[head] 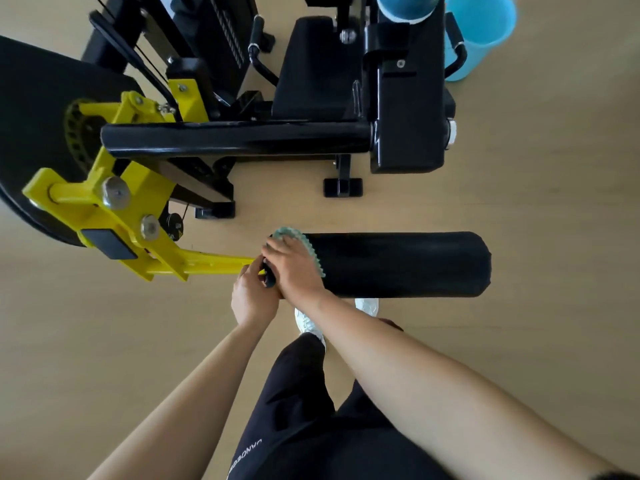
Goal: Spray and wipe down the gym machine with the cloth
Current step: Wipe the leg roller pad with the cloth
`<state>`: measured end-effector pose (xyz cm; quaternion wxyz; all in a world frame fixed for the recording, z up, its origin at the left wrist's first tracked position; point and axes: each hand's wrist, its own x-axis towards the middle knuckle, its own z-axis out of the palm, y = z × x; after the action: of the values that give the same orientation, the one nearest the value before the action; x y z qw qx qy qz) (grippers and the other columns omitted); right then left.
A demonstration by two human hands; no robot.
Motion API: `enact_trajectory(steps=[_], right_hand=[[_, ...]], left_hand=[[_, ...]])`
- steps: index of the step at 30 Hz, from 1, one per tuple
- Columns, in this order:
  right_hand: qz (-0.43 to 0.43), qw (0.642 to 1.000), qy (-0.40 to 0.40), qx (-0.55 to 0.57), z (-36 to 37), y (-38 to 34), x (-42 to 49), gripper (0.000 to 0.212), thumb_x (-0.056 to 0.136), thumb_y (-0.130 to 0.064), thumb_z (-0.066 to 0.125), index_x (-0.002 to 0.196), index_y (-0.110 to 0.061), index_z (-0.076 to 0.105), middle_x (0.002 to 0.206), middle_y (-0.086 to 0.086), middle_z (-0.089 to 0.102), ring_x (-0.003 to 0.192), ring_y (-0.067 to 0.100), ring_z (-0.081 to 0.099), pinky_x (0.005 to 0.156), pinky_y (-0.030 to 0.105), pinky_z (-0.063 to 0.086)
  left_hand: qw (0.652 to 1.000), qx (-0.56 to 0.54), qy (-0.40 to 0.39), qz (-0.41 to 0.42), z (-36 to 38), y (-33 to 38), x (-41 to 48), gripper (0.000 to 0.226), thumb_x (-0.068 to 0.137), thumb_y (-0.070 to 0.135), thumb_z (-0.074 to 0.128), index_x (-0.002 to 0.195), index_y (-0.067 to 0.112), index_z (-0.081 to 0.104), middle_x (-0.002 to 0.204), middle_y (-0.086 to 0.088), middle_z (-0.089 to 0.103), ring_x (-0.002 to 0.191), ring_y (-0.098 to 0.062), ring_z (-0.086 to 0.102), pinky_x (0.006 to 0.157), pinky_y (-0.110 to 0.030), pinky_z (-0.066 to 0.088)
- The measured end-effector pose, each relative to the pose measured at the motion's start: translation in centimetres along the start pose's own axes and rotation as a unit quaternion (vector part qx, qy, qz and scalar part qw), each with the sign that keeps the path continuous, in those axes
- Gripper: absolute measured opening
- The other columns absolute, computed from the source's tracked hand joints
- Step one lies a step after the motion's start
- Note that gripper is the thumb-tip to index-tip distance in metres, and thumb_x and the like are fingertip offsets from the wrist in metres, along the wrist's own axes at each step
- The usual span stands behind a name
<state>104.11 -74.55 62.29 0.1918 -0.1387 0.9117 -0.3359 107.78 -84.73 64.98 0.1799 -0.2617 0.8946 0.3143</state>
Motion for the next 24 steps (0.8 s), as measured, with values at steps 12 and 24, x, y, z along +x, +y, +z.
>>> enact_trajectory(steps=[12, 24], right_hand=[[0.186, 0.961, 0.128, -0.159, -10.9, 11.8, -8.5, 0.032, 0.103, 0.001, 0.051, 0.13, -0.009, 0.063, 0.136, 0.011, 0.059, 0.139, 0.033, 0.046, 0.12, 0.048, 0.036], [0.357, 0.906, 0.195, -0.12, -15.6, 19.0, -10.3, 0.022, 0.103, -0.001, 0.049, 0.103, 0.003, 0.07, 0.119, 0.024, 0.067, 0.133, 0.046, 0.052, 0.114, 0.05, 0.038]], left_hand=[[0.999, -0.023, -0.017, 0.017, 0.1, -0.2, -0.3, 0.069, 0.085, 0.041, 0.08, 0.146, 0.024, 0.053, 0.128, -0.006, 0.057, 0.119, -0.031, 0.058, 0.094, -0.051, 0.054], [0.996, -0.081, -0.029, -0.036, 0.6, 1.6, 1.5, 0.061, 0.091, 0.048, 0.072, 0.144, 0.023, 0.056, 0.126, -0.01, 0.049, 0.102, -0.026, 0.053, 0.088, -0.034, 0.043]])
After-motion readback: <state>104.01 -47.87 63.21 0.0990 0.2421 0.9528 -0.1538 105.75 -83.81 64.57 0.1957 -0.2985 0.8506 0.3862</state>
